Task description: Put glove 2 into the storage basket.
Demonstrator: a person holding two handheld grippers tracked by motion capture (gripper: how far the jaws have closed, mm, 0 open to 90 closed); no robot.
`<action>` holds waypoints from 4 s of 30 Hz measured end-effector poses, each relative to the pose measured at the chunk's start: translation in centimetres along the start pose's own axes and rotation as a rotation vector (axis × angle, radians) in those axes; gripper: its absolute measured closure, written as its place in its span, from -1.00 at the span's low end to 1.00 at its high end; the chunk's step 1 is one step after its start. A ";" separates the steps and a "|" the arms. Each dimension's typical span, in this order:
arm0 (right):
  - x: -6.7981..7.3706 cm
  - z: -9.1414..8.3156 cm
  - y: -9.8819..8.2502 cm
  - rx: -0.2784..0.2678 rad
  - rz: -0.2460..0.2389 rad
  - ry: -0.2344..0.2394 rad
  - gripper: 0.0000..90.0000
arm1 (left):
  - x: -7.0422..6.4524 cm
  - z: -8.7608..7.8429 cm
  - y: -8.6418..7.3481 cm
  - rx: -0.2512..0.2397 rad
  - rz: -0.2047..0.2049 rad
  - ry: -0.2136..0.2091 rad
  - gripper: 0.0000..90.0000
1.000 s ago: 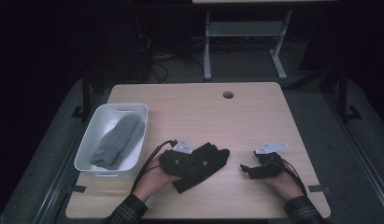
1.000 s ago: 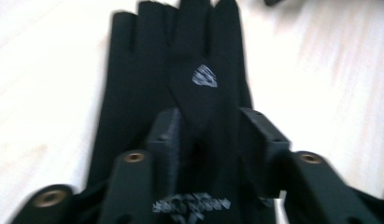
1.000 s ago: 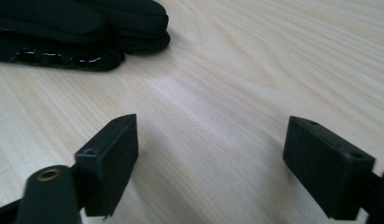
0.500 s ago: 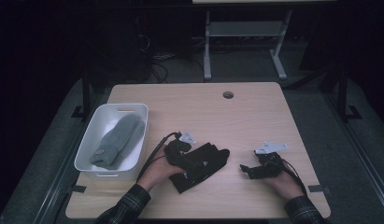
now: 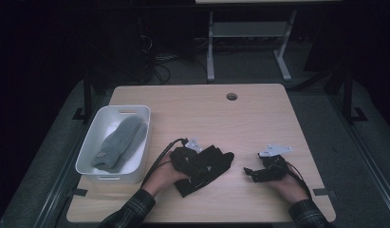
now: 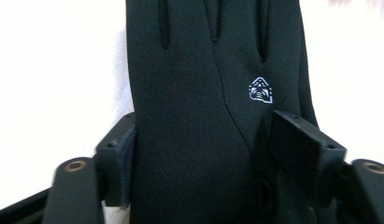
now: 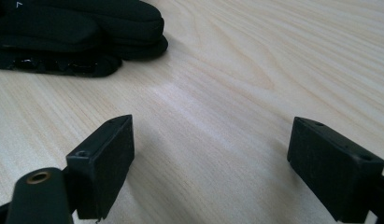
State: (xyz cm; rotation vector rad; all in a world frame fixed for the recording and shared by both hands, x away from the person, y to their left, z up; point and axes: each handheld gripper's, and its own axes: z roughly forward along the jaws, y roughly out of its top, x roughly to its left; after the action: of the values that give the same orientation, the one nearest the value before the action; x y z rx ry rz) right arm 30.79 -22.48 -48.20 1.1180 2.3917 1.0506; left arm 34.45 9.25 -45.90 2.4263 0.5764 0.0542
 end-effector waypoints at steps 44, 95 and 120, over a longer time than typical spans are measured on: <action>0.0 0.0 0.0 -0.002 0.000 -0.002 -0.68 | 2.2 -12.2 2.0 -0.123 -0.150 0.002 0.58; 0.0 0.1 0.1 -0.002 0.003 -0.007 -0.67 | 14.5 -21.2 -12.7 -0.081 -0.541 0.320 -0.03; 0.1 0.1 0.1 -0.001 0.005 -0.008 -0.67 | 8.8 -19.4 -4.8 -0.249 -0.342 0.295 -0.67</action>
State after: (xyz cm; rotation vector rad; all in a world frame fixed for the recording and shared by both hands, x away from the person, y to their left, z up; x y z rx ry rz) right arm 30.84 -22.36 -48.21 1.1259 2.3836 1.0465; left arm 37.07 27.47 -34.14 2.0620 1.0453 0.3236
